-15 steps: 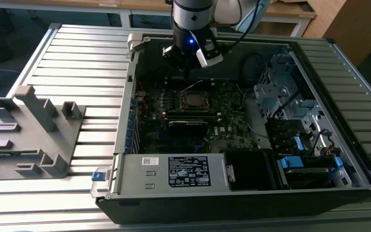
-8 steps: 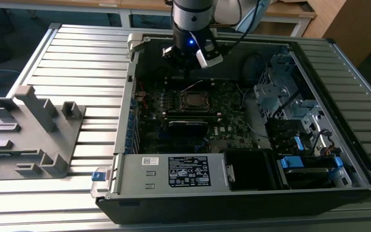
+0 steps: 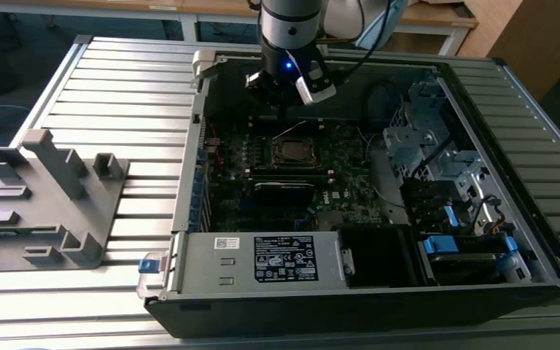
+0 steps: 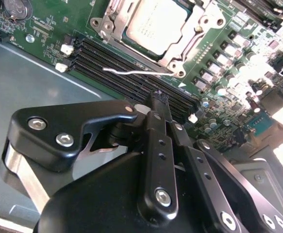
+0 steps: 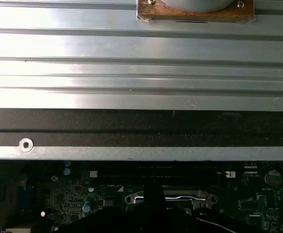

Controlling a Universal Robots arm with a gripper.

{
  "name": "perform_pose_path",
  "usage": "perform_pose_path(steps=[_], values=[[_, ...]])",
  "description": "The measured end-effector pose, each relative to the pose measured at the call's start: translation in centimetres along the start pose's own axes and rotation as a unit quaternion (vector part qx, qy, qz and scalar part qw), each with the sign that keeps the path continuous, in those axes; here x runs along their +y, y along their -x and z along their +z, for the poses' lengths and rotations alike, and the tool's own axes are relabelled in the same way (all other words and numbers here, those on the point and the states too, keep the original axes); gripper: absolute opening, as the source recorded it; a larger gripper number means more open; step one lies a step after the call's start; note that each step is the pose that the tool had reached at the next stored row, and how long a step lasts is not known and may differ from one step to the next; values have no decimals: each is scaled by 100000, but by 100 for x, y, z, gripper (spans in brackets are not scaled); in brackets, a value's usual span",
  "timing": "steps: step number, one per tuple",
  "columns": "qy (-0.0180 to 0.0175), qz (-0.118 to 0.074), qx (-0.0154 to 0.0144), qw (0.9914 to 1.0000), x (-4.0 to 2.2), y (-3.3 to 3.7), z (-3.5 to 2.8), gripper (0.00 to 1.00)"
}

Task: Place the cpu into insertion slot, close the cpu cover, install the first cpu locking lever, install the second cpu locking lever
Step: 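Install the first cpu locking lever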

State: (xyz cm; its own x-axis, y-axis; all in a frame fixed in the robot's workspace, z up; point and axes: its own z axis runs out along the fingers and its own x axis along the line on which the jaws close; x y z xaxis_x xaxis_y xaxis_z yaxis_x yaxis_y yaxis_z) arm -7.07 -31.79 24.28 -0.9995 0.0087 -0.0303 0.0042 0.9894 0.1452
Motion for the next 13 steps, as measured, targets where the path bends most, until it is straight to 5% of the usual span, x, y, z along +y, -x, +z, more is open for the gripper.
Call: perform_pose_path(steps=[13], values=[[92, -7, -49, 100000, -5, 1, 37, 11]])
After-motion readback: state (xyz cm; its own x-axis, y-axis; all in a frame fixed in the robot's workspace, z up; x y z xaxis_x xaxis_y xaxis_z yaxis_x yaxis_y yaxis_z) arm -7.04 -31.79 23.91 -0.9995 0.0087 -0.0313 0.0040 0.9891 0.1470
